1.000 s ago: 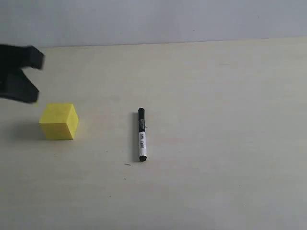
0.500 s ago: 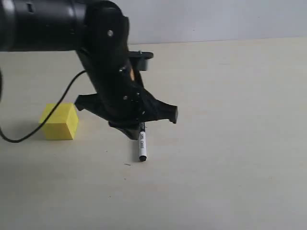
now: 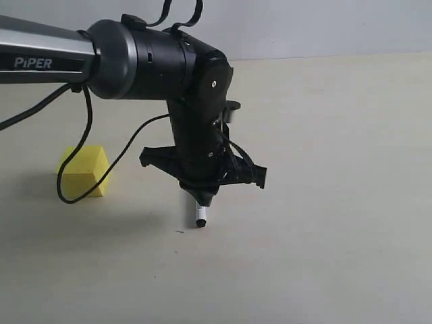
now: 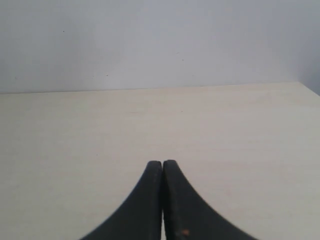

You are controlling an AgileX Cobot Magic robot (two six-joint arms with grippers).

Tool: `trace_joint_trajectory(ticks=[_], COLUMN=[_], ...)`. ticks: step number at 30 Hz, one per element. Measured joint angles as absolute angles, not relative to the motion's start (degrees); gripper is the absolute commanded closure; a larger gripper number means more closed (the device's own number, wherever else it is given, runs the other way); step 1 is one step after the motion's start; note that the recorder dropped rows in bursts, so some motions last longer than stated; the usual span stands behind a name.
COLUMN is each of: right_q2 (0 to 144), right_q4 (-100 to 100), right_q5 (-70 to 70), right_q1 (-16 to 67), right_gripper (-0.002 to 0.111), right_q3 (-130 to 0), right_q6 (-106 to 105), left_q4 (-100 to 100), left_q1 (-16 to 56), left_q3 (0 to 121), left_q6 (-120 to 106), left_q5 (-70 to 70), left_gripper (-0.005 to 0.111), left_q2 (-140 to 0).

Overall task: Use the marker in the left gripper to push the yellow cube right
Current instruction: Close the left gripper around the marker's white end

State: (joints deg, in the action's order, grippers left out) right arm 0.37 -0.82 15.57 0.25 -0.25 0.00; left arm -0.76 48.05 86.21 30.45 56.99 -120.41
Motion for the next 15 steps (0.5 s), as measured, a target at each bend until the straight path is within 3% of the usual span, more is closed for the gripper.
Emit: trace_joint_trajectory(ticks=[6, 15], right_q2=[0.4, 0.4], right_q4=[-0.8, -0.8], right_q5=[15.6, 15.6], right_q1=[0.3, 0.3], right_gripper=[0.108, 0.108], right_q3=[-0.2, -0.2], right_q6=[0.0, 0.0], left_q4=[0.0, 0.0], left_q1=[46.7, 46.4], left_q3=[86.4, 86.5], left_q6=[31.3, 32.2], left_q5=[56.9, 54.1], left_gripper=[0.074, 0.074], left_q2=[-120.5, -123.0])
